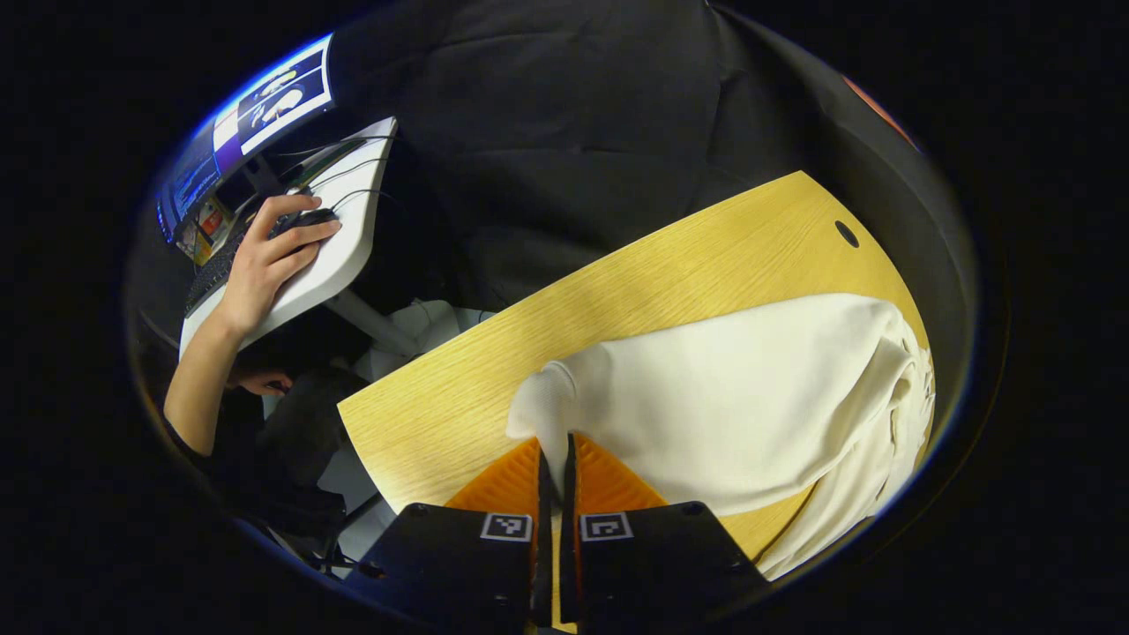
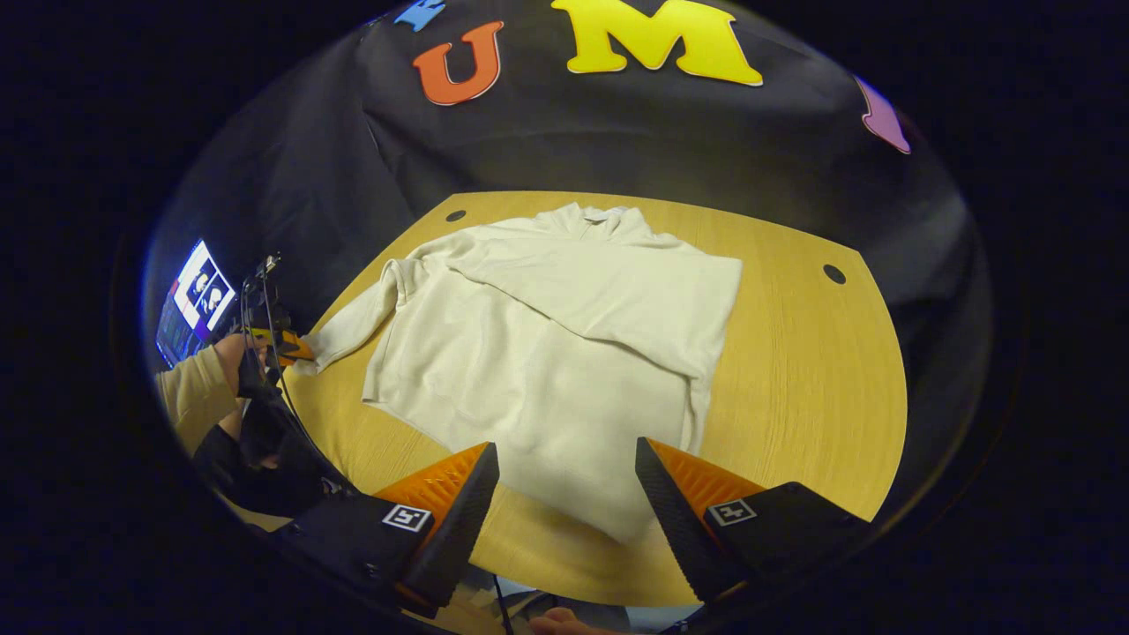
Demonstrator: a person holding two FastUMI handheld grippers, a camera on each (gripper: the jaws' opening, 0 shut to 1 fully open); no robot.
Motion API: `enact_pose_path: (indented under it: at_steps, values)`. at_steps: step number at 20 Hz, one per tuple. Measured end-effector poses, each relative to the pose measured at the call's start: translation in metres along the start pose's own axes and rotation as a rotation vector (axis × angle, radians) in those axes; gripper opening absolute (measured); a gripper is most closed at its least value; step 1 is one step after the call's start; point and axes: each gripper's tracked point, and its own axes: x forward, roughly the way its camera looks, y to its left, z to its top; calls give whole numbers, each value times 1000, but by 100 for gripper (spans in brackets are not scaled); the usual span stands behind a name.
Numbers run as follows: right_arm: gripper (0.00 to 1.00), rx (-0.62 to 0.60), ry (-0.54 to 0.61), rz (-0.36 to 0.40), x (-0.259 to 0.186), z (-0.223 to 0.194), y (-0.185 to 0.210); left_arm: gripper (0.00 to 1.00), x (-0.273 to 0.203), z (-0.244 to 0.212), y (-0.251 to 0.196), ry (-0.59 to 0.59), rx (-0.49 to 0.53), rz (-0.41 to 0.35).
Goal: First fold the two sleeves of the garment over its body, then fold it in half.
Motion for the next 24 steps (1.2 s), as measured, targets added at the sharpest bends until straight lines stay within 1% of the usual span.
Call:
enact_pose_path:
  at_steps: [1, 2, 4, 6, 8, 9, 10, 11, 12, 13, 17, 20, 21, 22, 23, 24]
  values:
    - [94, 4, -1, 4, -2, -5, -4, 5, -4, 4, -4, -21, -3, -7]
    - [98, 3, -3, 9, -4, -8, -9, 4, -7, 8, -7, -40, -2, -9]
    - [98, 4, -9, 13, -7, -12, -20, 4, -18, 9, -8, -33, 21, 0]
    - [97, -4, -8, 17, -9, -15, -31, 4, -34, 20, -15, -57, 45, -2]
    - [98, 0, -12, 19, -11, -16, -44, 4, -50, 30, -30, -78, 64, -24]
    - [97, 7, -12, 22, -10, -17, -48, 4, -61, 38, -35, -95, 85, -24]
    - [94, 14, -14, 25, -10, -17, -53, 4, -72, 44, -45, -110, 94, -35]
    - [98, 20, -17, 27, -11, -17, -59, 4, -81, 49, -57, -119, 96, -51]
    - [94, 23, -16, 30, -11, -17, -64, 4, -92, 54, -69, -128, 96, -66]
    - [98, 25, -19, 35, -12, -18, -71, 4, -103, 60, -83, -137, 101, -81]
    - [97, 76, -7, 57, -13, -18, -93, 4, -142, 78, -148, -187, 174, -136]
    - [98, 62, -16, 48, -13, -16, -113, 4, -168, 80, -205, -215, 223, -176]
    - [98, 76, -14, 54, -14, -17, -115, 4, -173, 75, -229, -216, 244, -201]
    - [94, 90, -11, 57, -15, -17, -120, 4, -180, 66, -253, -213, 267, -225]
    - [98, 97, -10, 56, -14, -19, -125, 4, -186, 56, -279, -212, 291, -254]
    - [94, 97, -8, 53, -14, -20, -130, 10, -192, 44, -305, -209, 318, -281]
